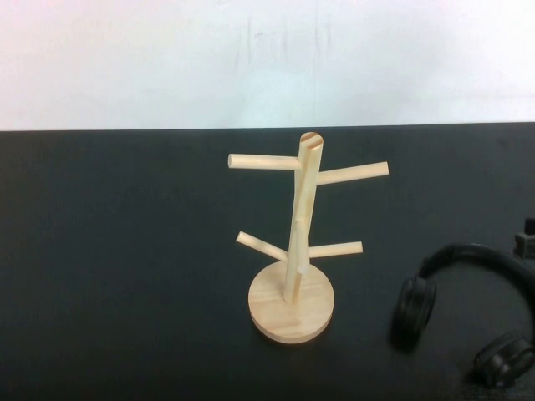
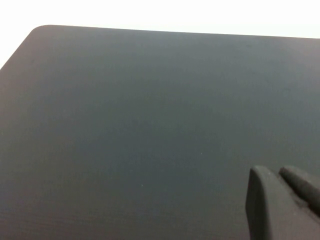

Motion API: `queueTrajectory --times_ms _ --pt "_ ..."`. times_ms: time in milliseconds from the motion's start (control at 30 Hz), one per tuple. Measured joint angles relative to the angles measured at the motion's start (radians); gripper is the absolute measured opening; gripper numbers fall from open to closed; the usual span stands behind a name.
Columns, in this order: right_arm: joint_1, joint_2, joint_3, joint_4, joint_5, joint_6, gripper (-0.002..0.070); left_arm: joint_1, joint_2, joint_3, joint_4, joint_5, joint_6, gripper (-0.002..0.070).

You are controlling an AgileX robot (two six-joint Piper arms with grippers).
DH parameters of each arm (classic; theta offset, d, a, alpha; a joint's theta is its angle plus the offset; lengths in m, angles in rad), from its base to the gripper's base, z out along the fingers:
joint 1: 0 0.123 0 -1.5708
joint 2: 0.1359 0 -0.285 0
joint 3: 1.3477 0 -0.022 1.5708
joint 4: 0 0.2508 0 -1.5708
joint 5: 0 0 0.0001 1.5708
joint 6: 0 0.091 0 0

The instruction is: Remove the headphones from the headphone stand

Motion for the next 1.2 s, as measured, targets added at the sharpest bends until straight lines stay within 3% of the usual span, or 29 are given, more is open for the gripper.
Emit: queueTrajectory --times_ms 200,300,433,533,1200 --pt "0.037 -0.177 0.000 0.000 0.062 0.003 0.0324 0.000 0.000 0.000 0.000 0.000 0.000 0.0002" --pt "0.040 -0.281 0.004 -0.002 0.102 0.003 0.0236 0.000 0.000 0.000 0.000 0.000 0.000 0.0002" --pt "0.040 -0.405 -0.002 -0.007 0.128 0.003 0.0066 0.000 0.000 0.000 0.000 0.000 0.000 0.0002" --pt "0.040 -0.476 -0.033 -0.007 0.138 0.003 0.0013 0.000 0.000 0.000 0.000 0.000 0.000 0.0002" --pt "0.040 -0.709 -0.055 -0.016 0.271 0.063 -0.0008 0.000 0.000 0.000 0.000 0.000 0.000 0.0002"
